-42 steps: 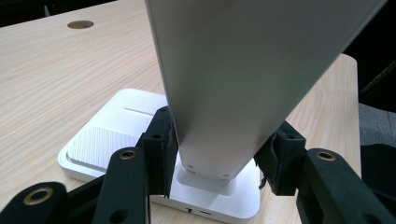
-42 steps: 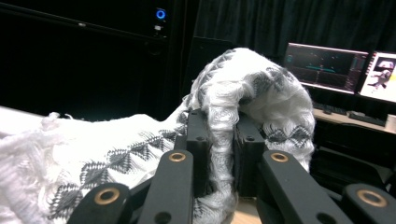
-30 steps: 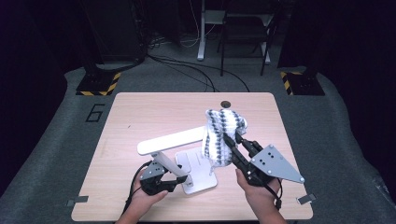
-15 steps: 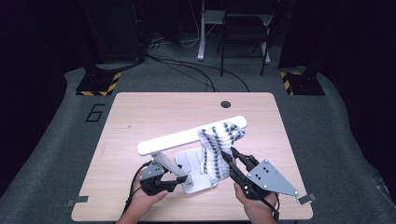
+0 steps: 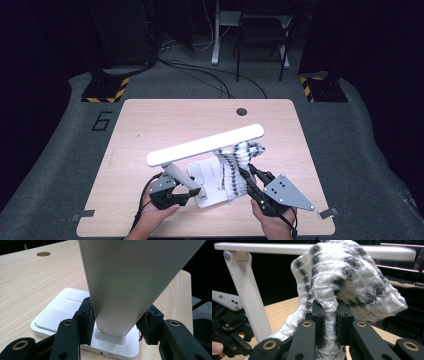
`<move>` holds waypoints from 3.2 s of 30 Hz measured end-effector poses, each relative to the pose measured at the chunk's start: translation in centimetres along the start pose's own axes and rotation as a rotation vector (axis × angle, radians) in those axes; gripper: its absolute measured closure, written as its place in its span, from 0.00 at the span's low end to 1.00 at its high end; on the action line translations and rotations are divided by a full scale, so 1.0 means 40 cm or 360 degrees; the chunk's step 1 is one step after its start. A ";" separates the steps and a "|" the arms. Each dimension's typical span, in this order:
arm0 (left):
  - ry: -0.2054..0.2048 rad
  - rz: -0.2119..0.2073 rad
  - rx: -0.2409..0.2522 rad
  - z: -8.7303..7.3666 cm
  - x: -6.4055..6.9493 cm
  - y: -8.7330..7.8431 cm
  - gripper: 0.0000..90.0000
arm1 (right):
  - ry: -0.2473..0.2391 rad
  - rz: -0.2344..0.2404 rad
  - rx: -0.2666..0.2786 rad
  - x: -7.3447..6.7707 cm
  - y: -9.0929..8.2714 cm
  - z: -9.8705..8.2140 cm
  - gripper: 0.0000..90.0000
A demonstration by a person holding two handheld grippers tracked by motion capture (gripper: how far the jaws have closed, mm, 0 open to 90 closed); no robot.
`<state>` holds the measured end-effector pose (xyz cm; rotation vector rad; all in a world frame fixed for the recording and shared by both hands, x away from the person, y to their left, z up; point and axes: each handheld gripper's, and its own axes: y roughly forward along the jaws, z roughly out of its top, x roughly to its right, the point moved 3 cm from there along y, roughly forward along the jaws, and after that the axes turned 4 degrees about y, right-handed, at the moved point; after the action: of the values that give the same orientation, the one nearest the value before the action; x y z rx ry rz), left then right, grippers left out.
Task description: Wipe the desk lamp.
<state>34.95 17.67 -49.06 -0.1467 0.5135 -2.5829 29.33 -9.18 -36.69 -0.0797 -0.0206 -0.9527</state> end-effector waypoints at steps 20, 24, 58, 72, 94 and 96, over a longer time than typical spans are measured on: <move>0.0004 0.0031 -0.0010 0.000 0.003 -0.006 0.59 | 0.0029 -0.0078 -0.0149 0.038 0.019 -0.107 0.89; 0.0005 0.0047 -0.0003 -0.002 0.003 -0.008 0.59 | 0.0004 -0.0100 -0.0178 0.045 0.024 -0.128 0.88; -0.0005 0.0118 -0.0012 -0.008 0.004 -0.025 0.59 | 0.0138 -0.0138 -0.0377 0.123 0.035 -0.283 0.86; 0.0016 0.0070 -0.0006 -0.010 0.005 -0.026 0.58 | 0.0153 -0.0131 -0.0418 0.108 0.041 -0.306 0.86; 0.0017 0.0074 -0.0012 -0.002 -0.005 -0.010 0.59 | 0.0175 -0.0134 -0.0438 0.110 0.039 -0.316 0.86; 0.0019 0.0082 -0.0013 -0.003 -0.005 -0.012 0.59 | 0.0172 -0.0134 -0.0433 0.110 0.039 -0.317 0.86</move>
<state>34.89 18.18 -48.98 -0.1198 0.5258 -2.5331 32.93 -12.85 -49.18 -0.2799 0.2074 -1.0388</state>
